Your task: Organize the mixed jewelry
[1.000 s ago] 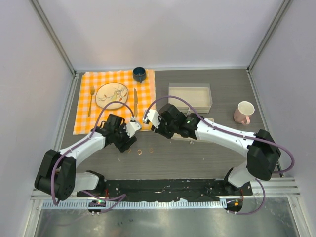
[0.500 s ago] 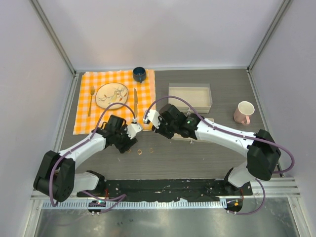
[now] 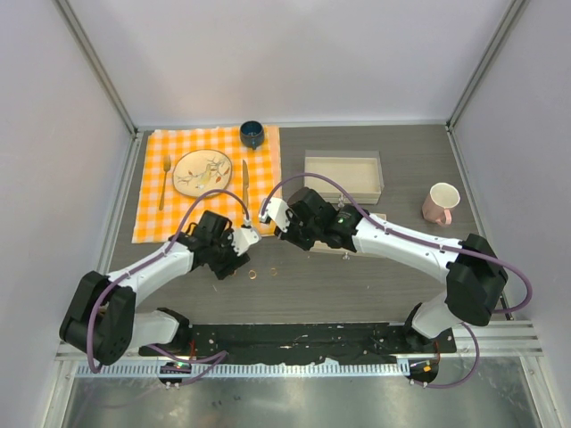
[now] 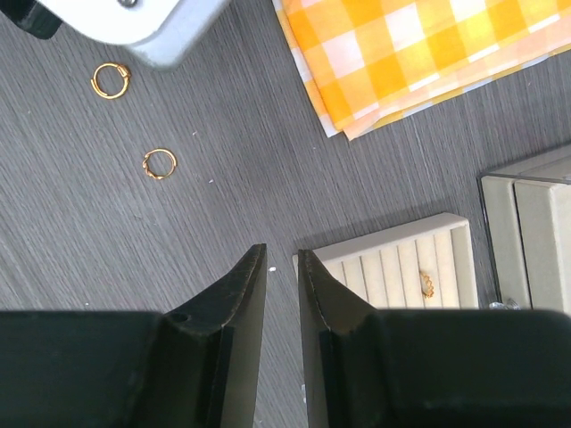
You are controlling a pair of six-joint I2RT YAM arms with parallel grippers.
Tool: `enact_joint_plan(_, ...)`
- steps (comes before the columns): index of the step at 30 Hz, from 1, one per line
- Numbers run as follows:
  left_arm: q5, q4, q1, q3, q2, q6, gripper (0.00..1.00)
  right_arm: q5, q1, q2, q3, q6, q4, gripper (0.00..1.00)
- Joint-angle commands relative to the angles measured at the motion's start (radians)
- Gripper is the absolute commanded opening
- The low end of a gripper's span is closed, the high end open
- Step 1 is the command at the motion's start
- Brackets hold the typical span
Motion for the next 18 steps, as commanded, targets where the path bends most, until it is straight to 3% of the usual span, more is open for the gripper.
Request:
enact_joint_plan(1,-0.016,0.012,-0.027,-0.001,0.010,0.027,0.59,0.003,-0.002,-0.039,-0.002,-0.001,0.032,0.26)
enact_joint_plan(11,-0.010,-0.008,-0.060,0.025,0.076,0.077,0.51,0.008,-0.002,-0.045,-0.005,-0.005,0.032,0.26)
enact_joint_plan(18,0.015,-0.039,-0.066,0.043,0.111,0.107,0.37,0.016,-0.009,-0.064,-0.008,-0.008,0.030,0.24)
